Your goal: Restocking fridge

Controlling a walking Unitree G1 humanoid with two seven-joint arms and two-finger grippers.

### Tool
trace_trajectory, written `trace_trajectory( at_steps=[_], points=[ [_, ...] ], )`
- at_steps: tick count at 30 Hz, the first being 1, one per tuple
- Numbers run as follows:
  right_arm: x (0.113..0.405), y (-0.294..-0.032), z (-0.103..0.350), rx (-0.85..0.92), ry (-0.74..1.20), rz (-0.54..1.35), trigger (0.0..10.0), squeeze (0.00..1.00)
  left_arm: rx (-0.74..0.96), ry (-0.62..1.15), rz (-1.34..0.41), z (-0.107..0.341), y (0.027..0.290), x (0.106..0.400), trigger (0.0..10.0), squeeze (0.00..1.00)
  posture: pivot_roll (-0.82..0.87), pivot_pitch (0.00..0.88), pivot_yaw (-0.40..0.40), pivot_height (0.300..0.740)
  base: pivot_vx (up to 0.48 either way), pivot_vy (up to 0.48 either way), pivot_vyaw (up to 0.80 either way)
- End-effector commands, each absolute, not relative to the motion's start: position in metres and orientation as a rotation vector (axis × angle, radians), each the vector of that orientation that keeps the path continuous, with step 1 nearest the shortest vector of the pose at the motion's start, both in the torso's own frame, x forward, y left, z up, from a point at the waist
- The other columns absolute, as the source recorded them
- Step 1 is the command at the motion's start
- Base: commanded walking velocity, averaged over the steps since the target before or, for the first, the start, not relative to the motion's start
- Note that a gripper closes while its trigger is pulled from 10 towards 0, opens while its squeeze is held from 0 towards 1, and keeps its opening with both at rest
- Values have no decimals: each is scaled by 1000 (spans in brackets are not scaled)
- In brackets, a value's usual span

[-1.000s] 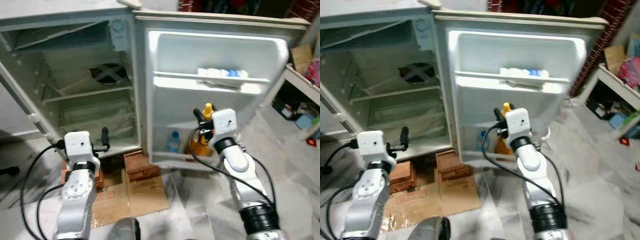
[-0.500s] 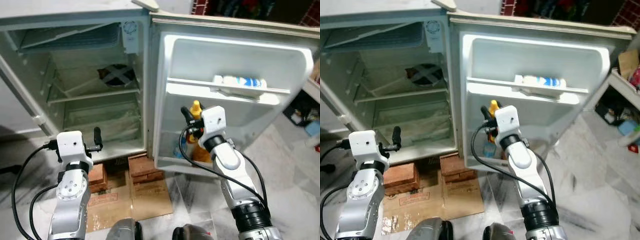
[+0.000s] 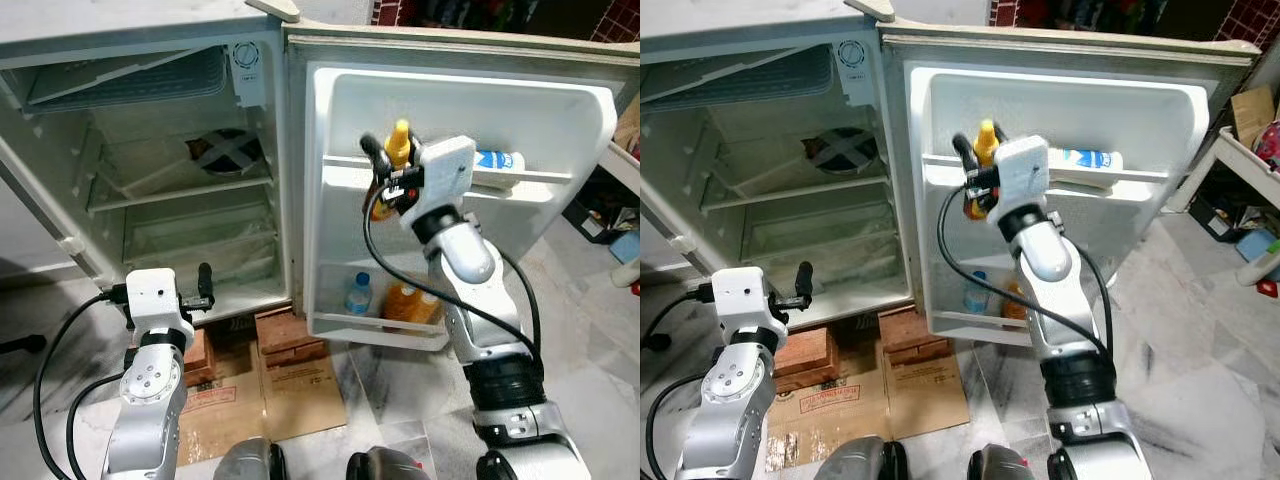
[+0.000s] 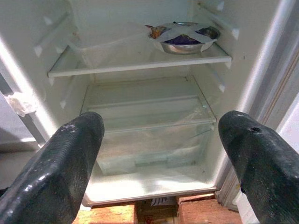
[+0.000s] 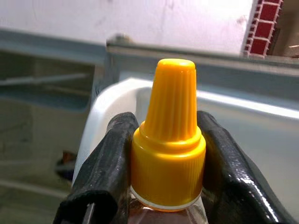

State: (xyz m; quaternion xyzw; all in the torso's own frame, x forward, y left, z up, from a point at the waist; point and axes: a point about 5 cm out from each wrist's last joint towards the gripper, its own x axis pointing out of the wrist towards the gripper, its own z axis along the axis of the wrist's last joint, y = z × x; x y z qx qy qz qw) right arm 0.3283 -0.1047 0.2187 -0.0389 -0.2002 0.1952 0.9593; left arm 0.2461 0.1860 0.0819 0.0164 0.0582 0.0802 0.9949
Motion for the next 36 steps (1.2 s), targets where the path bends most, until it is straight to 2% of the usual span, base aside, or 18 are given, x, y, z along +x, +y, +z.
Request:
trace_trajectory(
  at_steps=[1,17,22,27,31,36],
  points=[
    [325,-104,245,-54,-493,414,10000,0,43,118,153,84,187,244,10000,0,56,101,-4,740,0,0,0],
    [327,-87,307,8,-669,490,10000,0,3,107,154,89,184,244,10000,0,63,104,-5,740,0,0,0],
    [338,-80,293,-41,-656,468,10000,0,3,110,156,88,184,243,10000,0,76,107,-11,740,0,0,0],
    [357,-79,256,-79,-550,362,10000,0,9,109,165,90,186,241,10000,0,92,110,-13,740,0,0,0],
    [359,-78,249,-81,-535,334,10000,0,10,109,166,90,186,241,10000,0,104,113,-11,740,0,0,0],
    [362,-64,227,-113,-478,302,10000,0,16,106,165,91,186,240,10000,0,110,115,-11,740,0,0,0]
  ],
)
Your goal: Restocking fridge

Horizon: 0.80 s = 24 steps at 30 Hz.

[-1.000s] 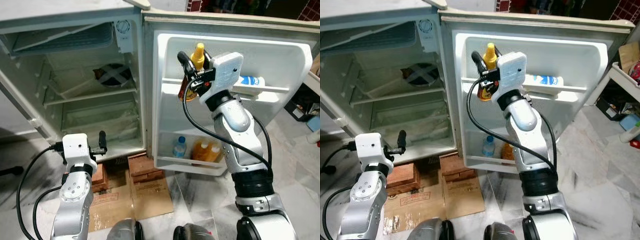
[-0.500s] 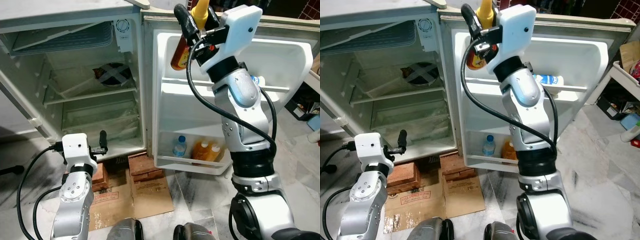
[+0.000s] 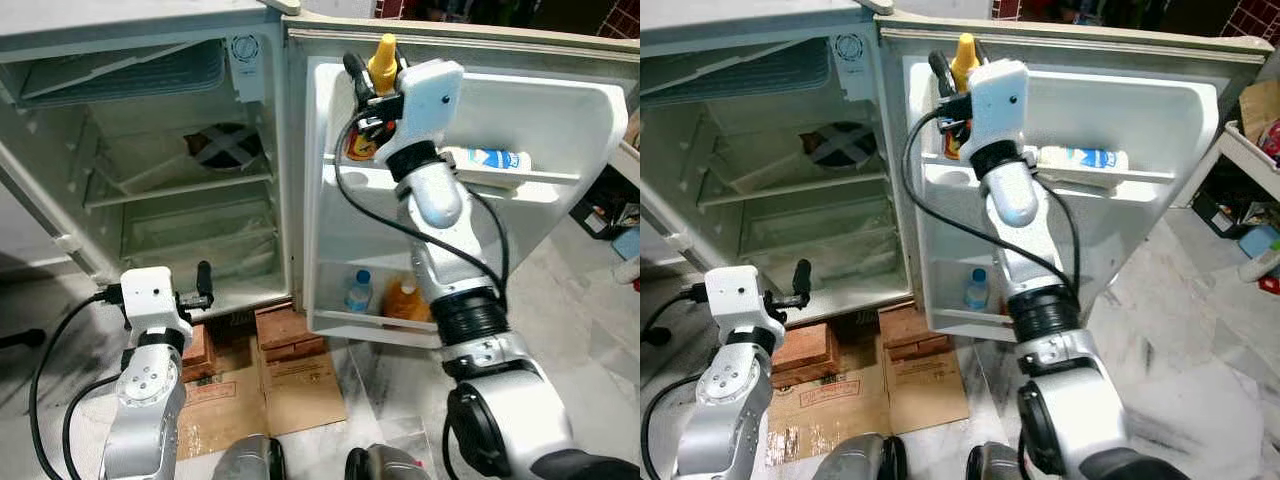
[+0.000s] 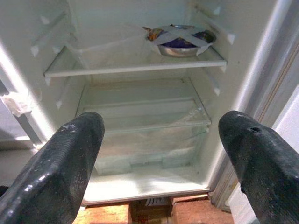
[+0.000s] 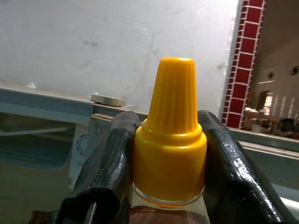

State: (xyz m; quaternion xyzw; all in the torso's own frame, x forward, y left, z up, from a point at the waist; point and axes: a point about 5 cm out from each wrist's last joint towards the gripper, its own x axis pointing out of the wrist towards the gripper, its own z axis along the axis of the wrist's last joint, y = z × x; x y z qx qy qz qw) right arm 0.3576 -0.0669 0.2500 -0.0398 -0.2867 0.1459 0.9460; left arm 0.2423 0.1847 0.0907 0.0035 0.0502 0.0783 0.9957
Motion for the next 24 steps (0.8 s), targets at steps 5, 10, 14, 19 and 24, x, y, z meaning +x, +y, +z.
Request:
trace_trajectory(
  at_steps=[5,10,14,19,24],
  points=[
    [360,-59,210,-132,-426,300,10000,0,17,109,163,91,186,240,10000,0,109,118,-12,740,0,0,0],
    [355,-60,197,-179,-445,252,10000,0,18,109,165,92,185,239,10000,0,114,123,-14,740,0,0,0],
    [360,-68,213,-161,-511,162,10000,0,18,105,171,92,185,239,10000,0,118,125,-11,740,0,0,0],
    [374,-66,240,-148,-565,106,10000,0,21,103,174,94,186,238,10000,0,133,128,-12,740,0,0,0],
    [381,-70,247,-164,-578,59,10000,0,22,102,178,95,186,236,10000,0,148,135,-18,740,0,0,0]
  ],
)
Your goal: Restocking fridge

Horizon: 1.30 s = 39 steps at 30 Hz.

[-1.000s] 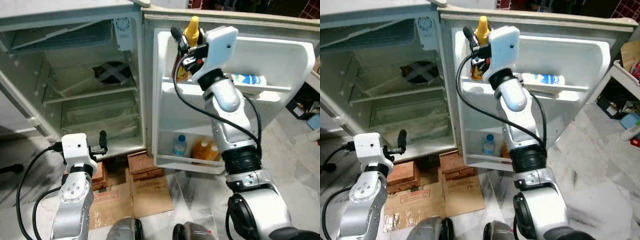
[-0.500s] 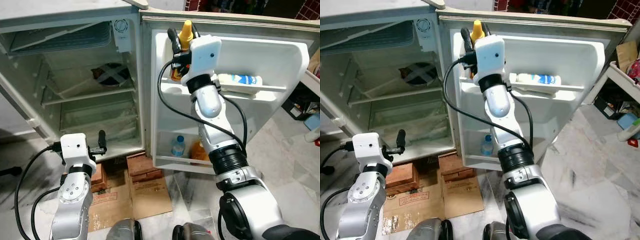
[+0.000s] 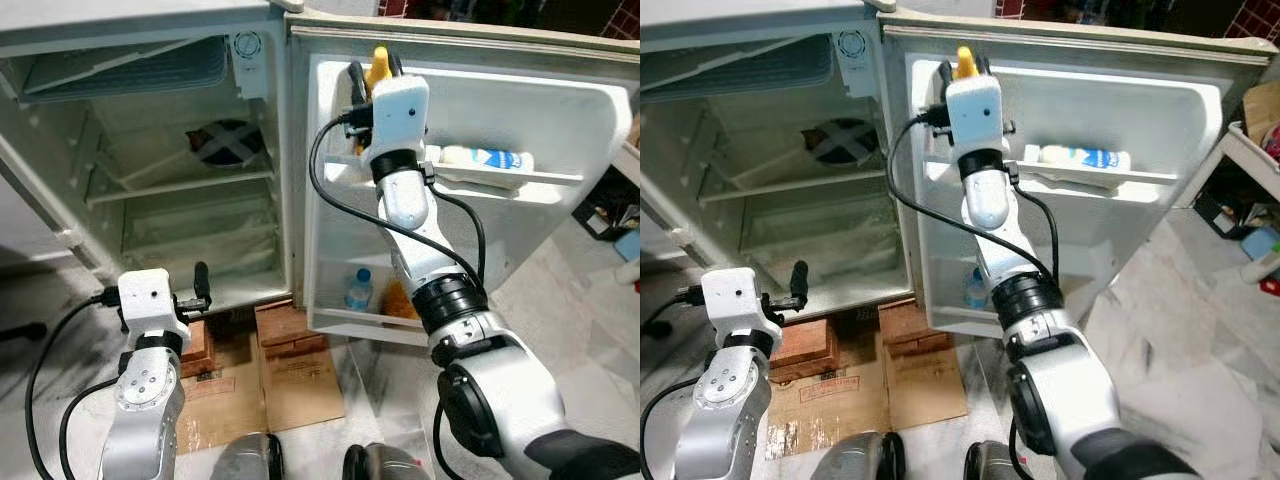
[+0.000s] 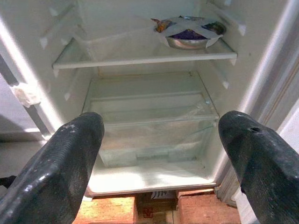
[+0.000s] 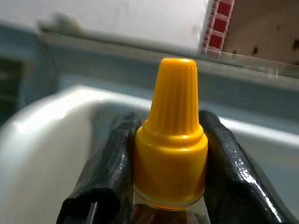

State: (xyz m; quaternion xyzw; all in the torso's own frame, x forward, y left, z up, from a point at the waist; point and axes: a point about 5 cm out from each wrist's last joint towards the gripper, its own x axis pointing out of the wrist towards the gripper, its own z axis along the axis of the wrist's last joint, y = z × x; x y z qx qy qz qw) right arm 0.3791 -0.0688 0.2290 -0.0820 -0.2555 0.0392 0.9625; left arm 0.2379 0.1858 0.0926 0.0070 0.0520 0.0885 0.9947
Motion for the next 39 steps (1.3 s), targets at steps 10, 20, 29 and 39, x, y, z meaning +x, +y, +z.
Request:
trace_trajectory(
  at_steps=[10,20,29,39],
  points=[
    [383,-71,201,-151,-371,67,10000,0,19,110,192,94,187,232,10000,0,149,145,-25,740,0,0,0],
    [386,-84,196,-163,-351,40,10000,1000,19,123,173,92,185,235,10000,0,134,137,-20,740,0,0,0],
    [389,-95,205,-177,-378,7,10000,1000,17,123,176,91,184,236,10000,0,133,129,-23,740,0,0,0],
    [389,-102,207,-176,-389,3,10000,1000,15,120,173,91,183,238,10000,0,125,120,-25,740,0,0,0]
  ],
)
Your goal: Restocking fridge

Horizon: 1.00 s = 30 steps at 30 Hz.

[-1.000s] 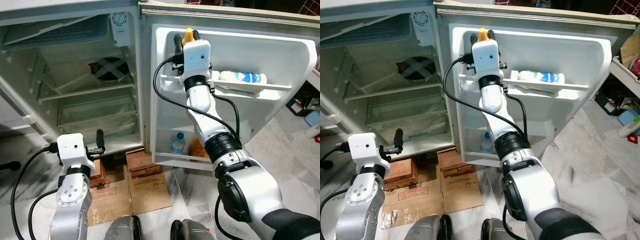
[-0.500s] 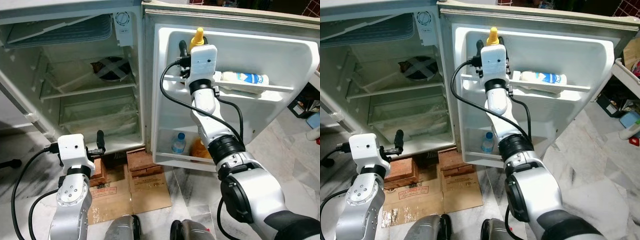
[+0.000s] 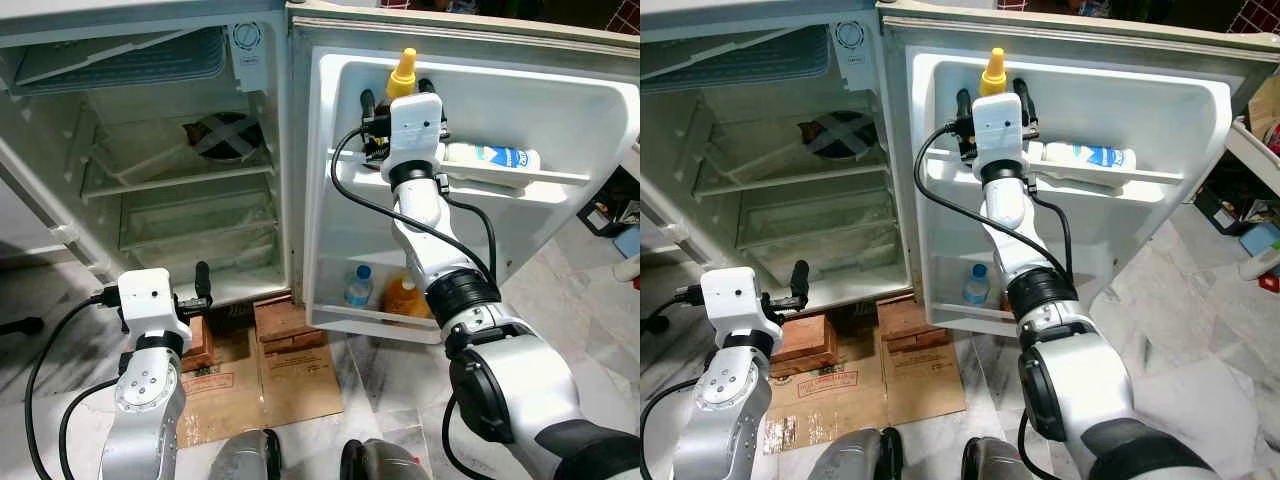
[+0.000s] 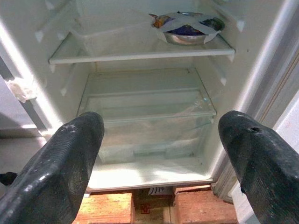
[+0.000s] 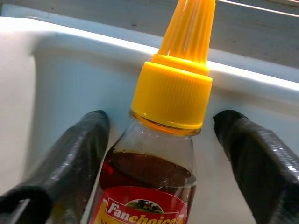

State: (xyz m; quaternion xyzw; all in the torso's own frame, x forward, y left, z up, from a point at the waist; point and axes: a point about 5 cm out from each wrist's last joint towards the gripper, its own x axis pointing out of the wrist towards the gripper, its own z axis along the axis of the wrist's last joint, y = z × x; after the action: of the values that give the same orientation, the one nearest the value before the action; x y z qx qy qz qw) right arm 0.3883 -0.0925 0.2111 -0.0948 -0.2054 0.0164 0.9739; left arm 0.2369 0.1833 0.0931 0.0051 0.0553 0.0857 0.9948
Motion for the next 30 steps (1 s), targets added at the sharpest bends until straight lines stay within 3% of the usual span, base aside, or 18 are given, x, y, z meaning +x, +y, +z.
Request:
trace_trajectory(
  at_steps=[1,26,28,29,30],
  points=[
    [389,-102,207,-177,-388,2,10000,1000,14,120,173,91,183,238,10000,0,125,120,-25,740,0,0,0],
    [392,-124,196,-107,-296,-97,10000,1000,14,117,169,91,182,240,10000,0,120,114,-23,740,0,0,0],
    [392,-125,197,-108,-297,-98,10000,973,14,116,167,92,182,240,10000,0,117,113,-22,740,0,0,0],
    [392,-126,198,-108,-299,-101,10000,812,14,116,167,92,182,241,10000,0,117,113,-21,740,0,0,0],
    [392,-126,198,-107,-300,-103,10000,812,14,116,167,92,182,241,10000,0,117,113,-21,740,0,0,0]
  ],
)
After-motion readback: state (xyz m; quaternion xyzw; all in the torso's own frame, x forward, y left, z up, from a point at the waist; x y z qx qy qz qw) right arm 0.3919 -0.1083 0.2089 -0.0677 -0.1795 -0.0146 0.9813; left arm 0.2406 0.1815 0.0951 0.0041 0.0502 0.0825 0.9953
